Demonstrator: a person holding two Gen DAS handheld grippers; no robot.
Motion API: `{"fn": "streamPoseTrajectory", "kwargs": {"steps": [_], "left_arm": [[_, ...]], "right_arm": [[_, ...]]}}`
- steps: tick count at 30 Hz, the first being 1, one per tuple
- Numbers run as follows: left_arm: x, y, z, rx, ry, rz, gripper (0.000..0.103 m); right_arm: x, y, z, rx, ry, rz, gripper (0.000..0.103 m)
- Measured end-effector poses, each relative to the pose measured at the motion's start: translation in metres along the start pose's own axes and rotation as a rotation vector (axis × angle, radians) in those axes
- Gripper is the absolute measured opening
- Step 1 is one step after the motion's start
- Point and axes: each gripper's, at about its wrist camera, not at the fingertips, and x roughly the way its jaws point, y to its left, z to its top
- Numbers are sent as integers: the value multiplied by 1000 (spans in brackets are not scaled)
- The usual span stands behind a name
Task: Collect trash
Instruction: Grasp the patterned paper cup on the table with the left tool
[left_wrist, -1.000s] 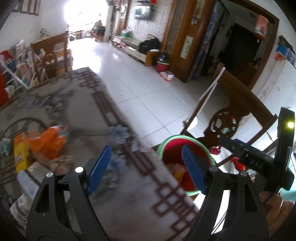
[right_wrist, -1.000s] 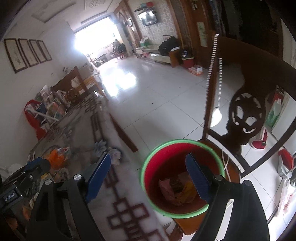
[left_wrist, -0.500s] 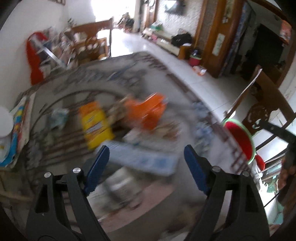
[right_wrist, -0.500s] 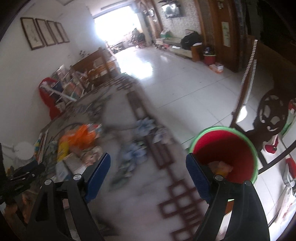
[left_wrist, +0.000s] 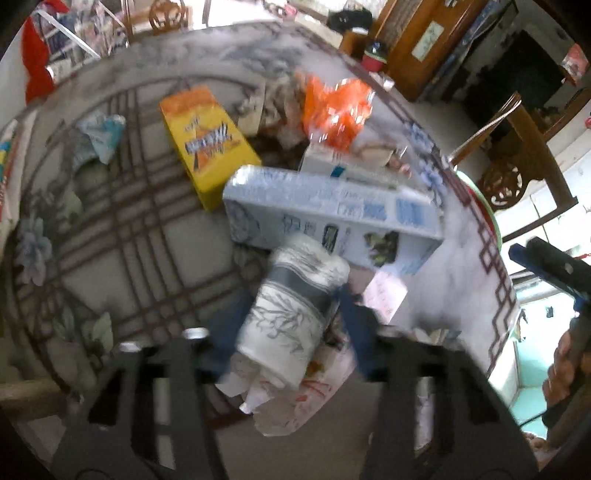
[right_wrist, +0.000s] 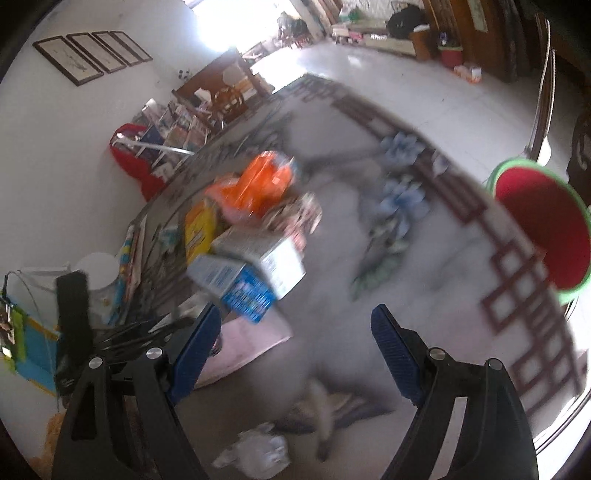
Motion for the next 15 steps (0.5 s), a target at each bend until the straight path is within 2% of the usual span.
{"fn": "streamPoseTrajectory", "kwargs": {"steps": [4, 9, 12, 15], "left_arm": [[-1, 13, -6, -52, -19, -11, 29], [-20, 36, -13, -126, -78, 24, 29], [-25, 50, -21, -155, -84, 44, 29], [-24, 60, -31, -190, -79, 49, 29]], "right_arm": [[14, 13, -15, 54, 74, 58, 81], [40, 28, -24, 133, 193, 122, 81], [62, 35, -28, 228, 285, 176, 81], [83, 48, -31, 271, 355, 185, 81]]}}
